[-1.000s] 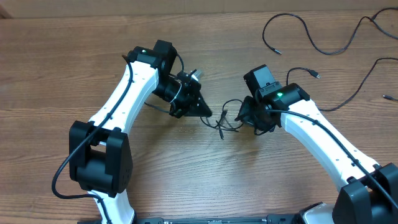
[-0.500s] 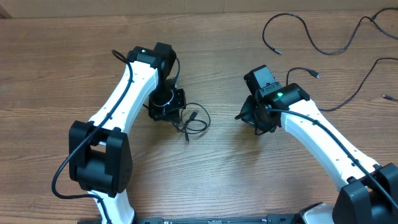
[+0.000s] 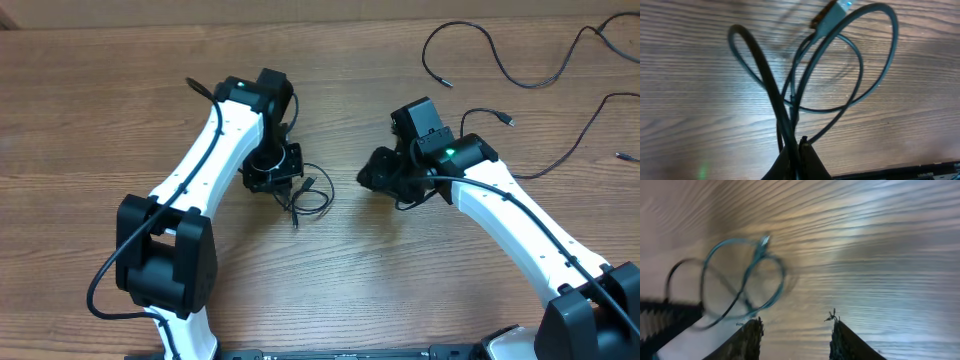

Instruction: Untangle cables

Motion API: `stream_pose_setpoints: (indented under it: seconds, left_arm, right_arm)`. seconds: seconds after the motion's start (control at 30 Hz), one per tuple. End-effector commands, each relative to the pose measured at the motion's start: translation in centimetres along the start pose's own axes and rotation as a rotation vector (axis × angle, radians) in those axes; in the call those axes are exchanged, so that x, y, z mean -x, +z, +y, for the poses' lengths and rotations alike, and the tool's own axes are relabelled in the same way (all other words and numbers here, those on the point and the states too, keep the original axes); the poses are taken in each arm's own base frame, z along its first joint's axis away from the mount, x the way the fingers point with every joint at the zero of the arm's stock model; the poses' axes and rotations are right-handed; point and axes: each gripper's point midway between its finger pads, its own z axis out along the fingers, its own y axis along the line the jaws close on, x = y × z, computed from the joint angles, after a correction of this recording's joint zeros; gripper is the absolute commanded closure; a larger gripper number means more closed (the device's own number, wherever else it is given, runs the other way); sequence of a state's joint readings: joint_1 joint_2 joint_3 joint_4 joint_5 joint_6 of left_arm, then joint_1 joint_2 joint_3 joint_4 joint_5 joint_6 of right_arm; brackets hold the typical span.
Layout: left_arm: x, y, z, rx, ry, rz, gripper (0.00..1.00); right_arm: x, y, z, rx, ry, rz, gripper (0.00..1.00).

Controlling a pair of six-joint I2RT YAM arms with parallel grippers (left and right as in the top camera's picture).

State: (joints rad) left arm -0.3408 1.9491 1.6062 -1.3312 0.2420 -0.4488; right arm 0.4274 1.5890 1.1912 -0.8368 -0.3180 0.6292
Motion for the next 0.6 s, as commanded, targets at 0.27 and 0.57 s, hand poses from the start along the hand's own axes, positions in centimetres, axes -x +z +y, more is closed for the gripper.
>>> stream_pose_setpoints:
  seconds: [0.27,0.57]
  left_arm:
    - [0.7,-1.1,-2.7,-0.124,-0.135,-0.034,0.96]
    - [-1.0,-5.3,-9.2,-0.496,0.27,-0.021,0.96]
  right_arm:
    - [-1.1,-0.1,1.2,0.067,-0.166,0.053,0.53]
    - [-1.1,0.2,1.0,0.055,-0.159,0.057,0.54]
